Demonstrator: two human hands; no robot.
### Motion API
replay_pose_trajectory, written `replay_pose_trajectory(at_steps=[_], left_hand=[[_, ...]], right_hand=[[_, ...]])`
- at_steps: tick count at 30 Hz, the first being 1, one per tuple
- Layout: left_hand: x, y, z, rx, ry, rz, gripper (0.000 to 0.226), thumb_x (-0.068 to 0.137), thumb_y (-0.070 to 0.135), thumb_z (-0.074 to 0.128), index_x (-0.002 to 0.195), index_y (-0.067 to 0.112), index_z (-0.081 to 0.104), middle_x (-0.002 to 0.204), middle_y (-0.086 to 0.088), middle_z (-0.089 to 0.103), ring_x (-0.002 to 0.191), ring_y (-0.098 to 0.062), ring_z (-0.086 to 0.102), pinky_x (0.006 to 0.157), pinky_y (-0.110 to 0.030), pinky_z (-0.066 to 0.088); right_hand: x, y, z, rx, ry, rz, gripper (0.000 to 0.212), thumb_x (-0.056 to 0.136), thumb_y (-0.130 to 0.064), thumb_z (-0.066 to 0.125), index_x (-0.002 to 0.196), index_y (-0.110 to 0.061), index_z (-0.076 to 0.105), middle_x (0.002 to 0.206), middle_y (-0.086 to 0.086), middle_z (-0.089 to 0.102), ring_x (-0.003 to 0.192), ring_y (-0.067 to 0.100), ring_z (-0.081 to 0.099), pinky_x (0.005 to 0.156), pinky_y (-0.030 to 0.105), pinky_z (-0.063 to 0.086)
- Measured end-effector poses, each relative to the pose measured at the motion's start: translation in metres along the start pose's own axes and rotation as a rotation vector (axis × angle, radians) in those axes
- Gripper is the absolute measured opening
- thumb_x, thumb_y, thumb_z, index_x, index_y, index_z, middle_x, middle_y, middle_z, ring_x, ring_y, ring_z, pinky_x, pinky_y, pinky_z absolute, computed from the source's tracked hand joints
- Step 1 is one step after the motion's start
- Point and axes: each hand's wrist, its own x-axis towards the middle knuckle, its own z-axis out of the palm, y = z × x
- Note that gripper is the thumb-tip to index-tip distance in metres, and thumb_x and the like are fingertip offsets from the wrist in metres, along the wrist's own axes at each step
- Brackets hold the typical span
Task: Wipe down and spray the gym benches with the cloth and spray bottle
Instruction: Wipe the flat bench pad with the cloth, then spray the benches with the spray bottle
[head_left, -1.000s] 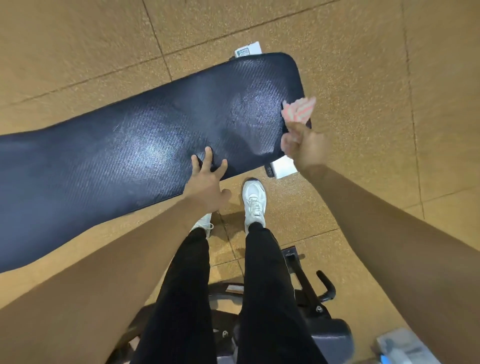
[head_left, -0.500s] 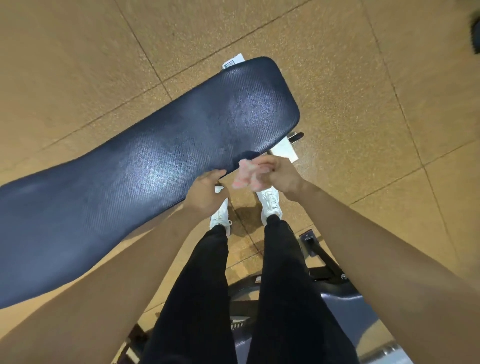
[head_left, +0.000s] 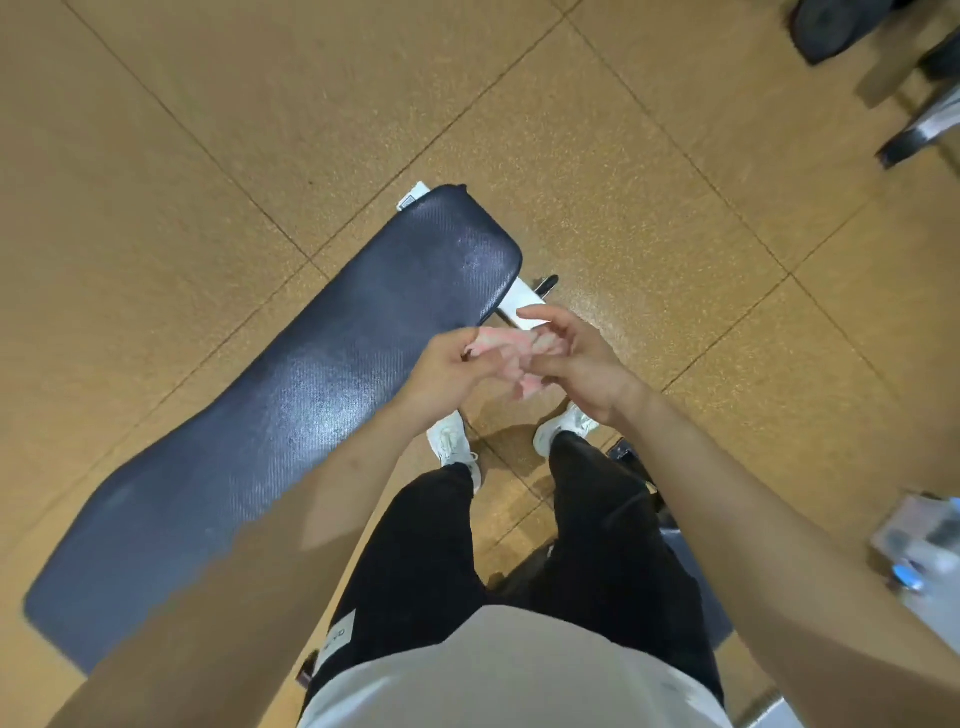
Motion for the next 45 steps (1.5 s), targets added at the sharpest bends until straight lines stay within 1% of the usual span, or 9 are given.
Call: replay_pose_trajectory(at_steps=[6, 12, 16, 20, 26, 30, 38, 40, 45], left_hand=[[-0.002, 0.069, 0.058, -0.058, 0.156, -0.056, 0.024, 0.101, 0.023, 0.064, 0.114, 0.004, 0.072, 0.103, -0.011, 0.076, 0.091, -0.019, 0.071, 0.079, -0.037, 0.055], [0.003, 0.135, 0.124, -0.003, 0.131, -0.123, 0.004, 0.103, 0.014, 0.058, 0.103, 0.014, 0.062, 0.092, -0.009, 0.066, 0.078, -0.02, 0.069, 0.068, -0.031, 0.057], [0.015, 0.184, 0.175, 0.129, 0.158, -0.044, 0.034, 0.093, 0.022, 0.065, 0.123, 0.013, 0.055, 0.076, -0.008, 0.06, 0.049, -0.005, 0.06, 0.051, -0.019, 0.049], [0.038, 0.231, 0.232, 0.327, 0.061, 0.026, 0.026, 0.079, 0.042, 0.06, 0.099, 0.03, 0.072, 0.075, -0.003, 0.065, 0.069, -0.019, 0.059, 0.067, -0.033, 0.047], [0.076, 0.276, 0.307, 0.662, -0.211, 0.158, 0.031, 0.08, 0.018, 0.085, 0.107, 0.023, 0.071, 0.091, 0.013, 0.069, 0.077, 0.001, 0.062, 0.059, -0.009, 0.045], [0.113, 0.297, 0.351, 0.697, -0.27, 0.21, 0.007, 0.086, 0.02, 0.077, 0.083, 0.014, 0.073, 0.071, 0.004, 0.063, 0.062, -0.004, 0.051, 0.055, -0.014, 0.037], [0.204, 0.342, 0.449, 0.614, -0.44, 0.312, 0.067, 0.08, 0.064, 0.066, 0.083, -0.003, 0.068, 0.086, -0.026, 0.064, 0.081, -0.018, 0.059, 0.079, -0.04, 0.051], [0.224, 0.36, 0.476, 0.592, -0.45, 0.27, 0.053, 0.085, 0.052, 0.074, 0.086, 0.0, 0.066, 0.086, -0.031, 0.063, 0.073, -0.021, 0.057, 0.071, -0.049, 0.053], [0.253, 0.416, 0.564, 0.596, -0.56, 0.39, 0.008, 0.094, 0.017, 0.073, 0.089, 0.022, 0.069, 0.081, -0.003, 0.07, 0.074, -0.014, 0.062, 0.068, -0.036, 0.048]], right_hand=[[-0.033, -0.005, -0.061, -0.231, 0.252, -0.074, 0.036, 0.084, 0.01, 0.063, 0.112, -0.012, 0.067, 0.097, 0.008, 0.067, 0.075, 0.021, 0.065, 0.071, 0.047, 0.059], [-0.077, -0.007, -0.134, -0.132, 0.42, -0.024, 0.031, 0.086, 0.008, 0.06, 0.095, -0.02, 0.069, 0.084, 0.001, 0.068, 0.074, 0.015, 0.06, 0.069, 0.032, 0.049], [-0.11, -0.03, -0.198, 0.035, 0.509, -0.065, 0.015, 0.099, -0.002, 0.058, 0.096, -0.012, 0.068, 0.079, 0.001, 0.067, 0.068, 0.012, 0.059, 0.065, 0.027, 0.047], [-0.139, -0.054, -0.259, 0.144, 0.611, -0.107, 0.016, 0.101, -0.013, 0.061, 0.085, -0.013, 0.065, 0.064, -0.002, 0.058, 0.052, 0.006, 0.051, 0.054, 0.021, 0.042], [-0.167, -0.088, -0.331, 0.265, 0.725, -0.221, 0.013, 0.099, -0.021, 0.065, 0.088, -0.016, 0.069, 0.069, -0.001, 0.065, 0.054, 0.019, 0.051, 0.049, 0.027, 0.043], [-0.174, -0.102, -0.379, 0.348, 0.823, -0.21, 0.027, 0.098, -0.02, 0.066, 0.09, 0.005, 0.069, 0.064, 0.004, 0.058, 0.049, 0.013, 0.044, 0.047, 0.025, 0.037], [-0.183, -0.111, -0.479, 0.369, 0.978, -0.024, 0.031, 0.094, -0.026, 0.073, 0.07, -0.009, 0.063, 0.059, -0.008, 0.057, 0.054, 0.006, 0.044, 0.055, 0.022, 0.032], [-0.184, -0.116, -0.502, 0.425, 0.992, 0.026, 0.027, 0.094, -0.022, 0.073, 0.082, 0.001, 0.066, 0.069, 0.004, 0.062, 0.061, 0.013, 0.049, 0.059, 0.026, 0.036], [-0.191, -0.13, -0.554, 0.576, 1.14, 0.055, 0.018, 0.097, -0.015, 0.068, 0.086, 0.0, 0.066, 0.079, 0.016, 0.068, 0.071, 0.02, 0.063, 0.074, 0.037, 0.051]])
